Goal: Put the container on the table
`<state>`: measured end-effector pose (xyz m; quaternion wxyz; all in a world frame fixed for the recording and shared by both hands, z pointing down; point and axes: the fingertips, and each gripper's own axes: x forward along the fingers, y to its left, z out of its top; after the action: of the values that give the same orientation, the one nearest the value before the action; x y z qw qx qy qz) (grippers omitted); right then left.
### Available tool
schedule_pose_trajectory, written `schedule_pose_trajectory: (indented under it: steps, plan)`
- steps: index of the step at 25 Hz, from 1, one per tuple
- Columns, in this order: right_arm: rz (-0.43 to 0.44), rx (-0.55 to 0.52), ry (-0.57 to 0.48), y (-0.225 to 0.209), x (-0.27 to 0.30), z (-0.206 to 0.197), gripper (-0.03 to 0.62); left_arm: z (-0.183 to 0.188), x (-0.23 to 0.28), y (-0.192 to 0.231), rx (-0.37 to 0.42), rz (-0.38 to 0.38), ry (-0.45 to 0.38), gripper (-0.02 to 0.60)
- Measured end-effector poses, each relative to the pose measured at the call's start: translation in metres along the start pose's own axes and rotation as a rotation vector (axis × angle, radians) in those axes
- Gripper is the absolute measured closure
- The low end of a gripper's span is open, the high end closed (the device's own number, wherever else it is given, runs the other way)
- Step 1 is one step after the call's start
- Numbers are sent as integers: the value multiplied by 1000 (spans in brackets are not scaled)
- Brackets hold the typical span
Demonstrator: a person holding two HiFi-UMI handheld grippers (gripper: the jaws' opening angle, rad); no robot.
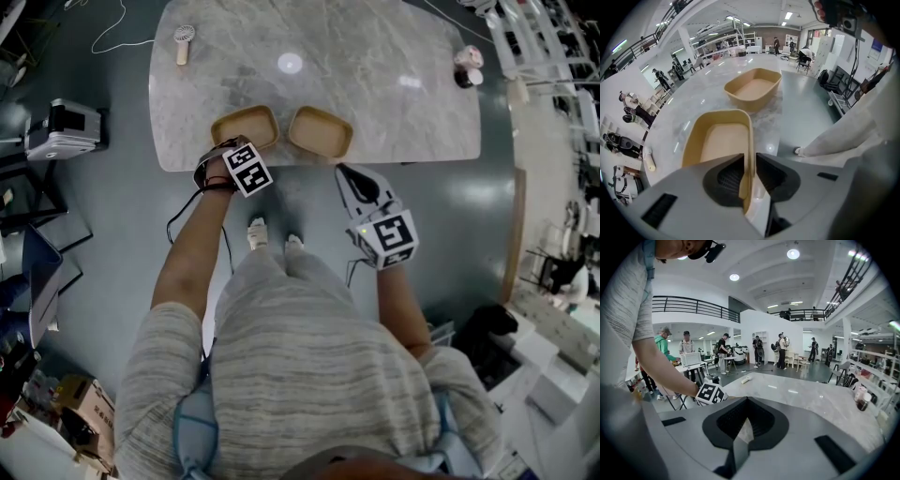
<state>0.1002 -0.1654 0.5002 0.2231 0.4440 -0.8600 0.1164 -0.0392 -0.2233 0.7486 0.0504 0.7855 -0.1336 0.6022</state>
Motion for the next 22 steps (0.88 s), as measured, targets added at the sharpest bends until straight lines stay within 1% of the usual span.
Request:
schedule_pose_trajectory:
  steps: [4, 11, 18, 22]
  plan:
    - [4, 5, 1, 1, 1, 0, 592, 2, -3, 1, -11, 4, -20, 513]
    - [6, -5, -3, 2, 0, 0, 592, 6, -7, 2, -24, 7, -47, 474]
    - [-13, 8, -9, -3, -5, -5, 592, 14, -23, 8, -26, 47, -82, 472]
    - [3, -1, -12, 0, -5, 0, 592, 20, -33, 10, -31, 64, -110, 472]
